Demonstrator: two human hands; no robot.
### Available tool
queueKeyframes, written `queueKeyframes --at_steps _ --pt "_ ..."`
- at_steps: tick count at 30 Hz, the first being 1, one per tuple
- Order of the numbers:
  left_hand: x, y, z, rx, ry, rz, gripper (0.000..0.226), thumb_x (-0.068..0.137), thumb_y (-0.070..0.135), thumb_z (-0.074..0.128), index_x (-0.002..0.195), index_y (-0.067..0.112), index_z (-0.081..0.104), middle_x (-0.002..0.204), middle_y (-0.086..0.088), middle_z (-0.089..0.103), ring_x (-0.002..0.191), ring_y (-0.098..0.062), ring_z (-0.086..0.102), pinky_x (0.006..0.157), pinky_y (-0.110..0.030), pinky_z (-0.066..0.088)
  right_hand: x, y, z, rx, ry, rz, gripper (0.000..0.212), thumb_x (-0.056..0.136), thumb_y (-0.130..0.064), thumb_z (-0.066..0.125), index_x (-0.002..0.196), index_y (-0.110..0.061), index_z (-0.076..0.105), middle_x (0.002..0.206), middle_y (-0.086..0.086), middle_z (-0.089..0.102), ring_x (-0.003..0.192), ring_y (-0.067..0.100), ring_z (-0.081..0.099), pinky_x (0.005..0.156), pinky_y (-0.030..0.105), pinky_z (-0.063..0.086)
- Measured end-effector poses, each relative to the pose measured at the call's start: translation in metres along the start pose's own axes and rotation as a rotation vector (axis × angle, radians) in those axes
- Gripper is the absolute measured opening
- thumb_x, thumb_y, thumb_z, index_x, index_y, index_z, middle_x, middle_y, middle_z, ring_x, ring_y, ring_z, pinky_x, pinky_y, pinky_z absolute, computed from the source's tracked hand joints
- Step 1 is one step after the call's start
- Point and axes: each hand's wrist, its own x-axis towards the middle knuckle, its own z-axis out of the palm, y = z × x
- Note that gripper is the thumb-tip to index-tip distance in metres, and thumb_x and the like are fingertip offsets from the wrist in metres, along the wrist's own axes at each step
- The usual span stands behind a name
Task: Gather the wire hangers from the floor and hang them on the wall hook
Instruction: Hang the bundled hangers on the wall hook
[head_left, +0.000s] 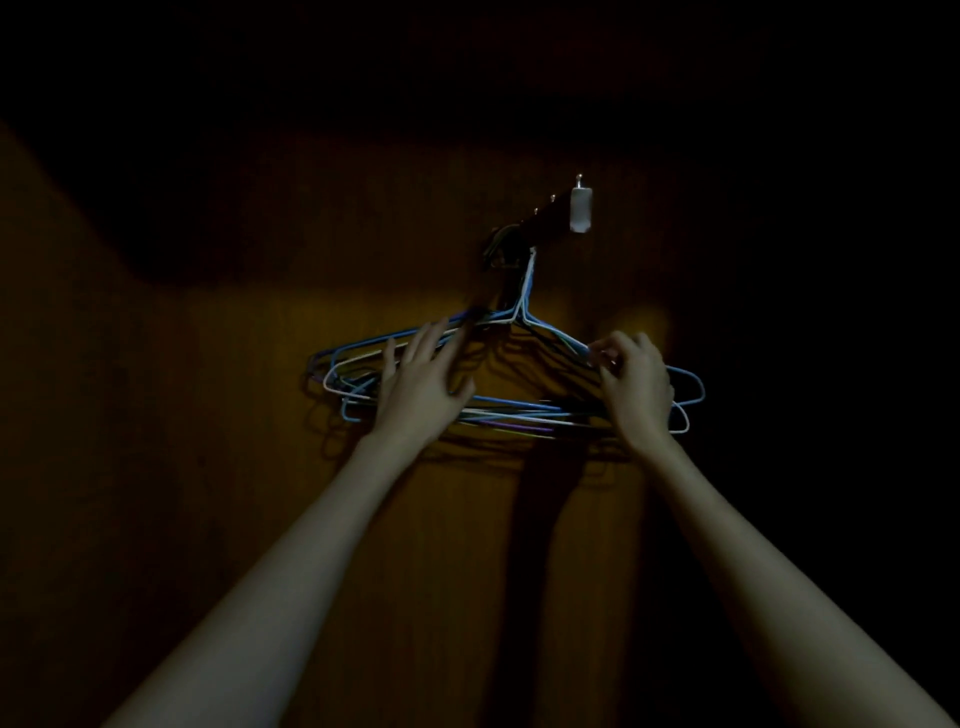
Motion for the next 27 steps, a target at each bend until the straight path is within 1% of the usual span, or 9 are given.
queueKeyframes --at_steps 2,4,6,8,11,14,19,24,27 --pt "-0.002 0.000 -0.009 -0.018 -0.034 0.014 0.068 0.095 0.037 0.049 0.150 0.029 0.011 0.159 -0.001 0.002 0.146 -0.017 -0.003 0.116 -0.045 -0.007 -0.005 -0.005 -0.007 -0.117 -0.034 -0.047 0.026 0.089 -0.010 0.056 0.114 -0.015 0.061 0.112 0.010 0.054 0.110 0.026 0.046 0.074 0.036 0.040" --pt "-0.007 0.001 -0.017 -0.060 -0.008 0.031 0.067 0.092 0.028 0.053 0.150 0.027 0.018 0.159 -0.001 0.003 0.146 -0.018 -0.005 0.116 -0.046 -0.009 -0.012 -0.010 -0.015 -0.274 -0.107 -0.111 0.037 0.089 -0.012 0.054 0.126 -0.015 0.054 0.120 0.010 0.054 0.115 0.027 0.044 0.087 0.039 0.039" --pt "-0.013 0.006 -0.023 -0.097 0.033 0.042 0.061 0.091 0.023 0.051 0.148 0.024 0.026 0.158 -0.001 0.009 0.146 -0.018 -0.002 0.116 -0.045 -0.009 -0.021 -0.016 -0.027 -0.400 -0.180 -0.166 0.046 0.090 -0.017 0.052 0.136 -0.014 0.044 0.129 0.008 0.050 0.122 0.027 0.041 0.097 0.040 0.034" --pt "-0.021 0.013 -0.028 -0.117 0.056 0.062 0.053 0.093 0.024 0.047 0.144 0.019 0.033 0.157 -0.001 0.016 0.146 -0.017 0.003 0.117 -0.044 -0.007 -0.034 -0.021 -0.040 -0.462 -0.215 -0.197 0.049 0.093 -0.026 0.049 0.140 -0.014 0.038 0.138 0.007 0.046 0.130 0.025 0.036 0.105 0.040 0.027" --pt "-0.038 0.027 -0.033 -0.146 0.035 0.105 0.042 0.094 0.023 0.045 0.135 0.014 0.044 0.153 -0.003 0.027 0.145 -0.017 0.012 0.119 -0.045 -0.001 -0.058 -0.030 -0.065 -0.549 -0.282 -0.159 0.053 0.096 -0.037 0.042 0.144 -0.016 0.032 0.150 0.004 0.033 0.141 0.020 0.023 0.114 0.039 0.014" --pt "-0.063 0.042 -0.037 -0.239 -0.035 0.134 0.047 0.094 0.023 0.045 0.141 0.022 0.038 0.147 -0.001 0.036 0.140 -0.017 0.022 0.118 -0.041 0.007 -0.094 -0.037 -0.094 -0.626 -0.354 -0.074 0.055 0.097 -0.039 0.039 0.147 -0.019 0.024 0.155 0.001 0.021 0.145 0.017 0.012 0.117 0.041 0.009" --pt "-0.125 0.081 -0.041 -0.376 -0.176 0.177 0.046 0.094 0.024 0.044 0.140 0.028 0.038 0.141 0.006 0.042 0.132 -0.016 0.035 0.108 -0.034 0.025 -0.173 -0.046 -0.164 -0.693 -0.458 0.119 0.056 0.095 -0.042 0.043 0.146 -0.025 0.027 0.155 -0.003 0.022 0.144 0.017 0.015 0.114 0.039 0.018" --pt "-0.186 0.154 -0.045 -0.552 -0.294 0.345 0.045 0.095 0.024 0.044 0.140 0.027 0.039 0.139 0.006 0.045 0.129 -0.016 0.039 0.106 -0.033 0.028 -0.249 -0.047 -0.259 -0.731 -0.478 0.288 0.055 0.095 -0.041 0.044 0.145 -0.023 0.030 0.153 -0.002 0.027 0.142 0.015 0.019 0.113 0.037 0.020" --pt "-0.217 0.208 -0.055 -0.642 -0.341 0.477 0.046 0.096 0.025 0.043 0.141 0.026 0.037 0.140 0.005 0.045 0.129 -0.016 0.041 0.107 -0.035 0.029 -0.287 -0.041 -0.319 -0.812 -0.432 0.402 0.055 0.094 -0.043 0.045 0.144 -0.023 0.032 0.151 -0.003 0.031 0.141 0.015 0.022 0.112 0.037 0.022"
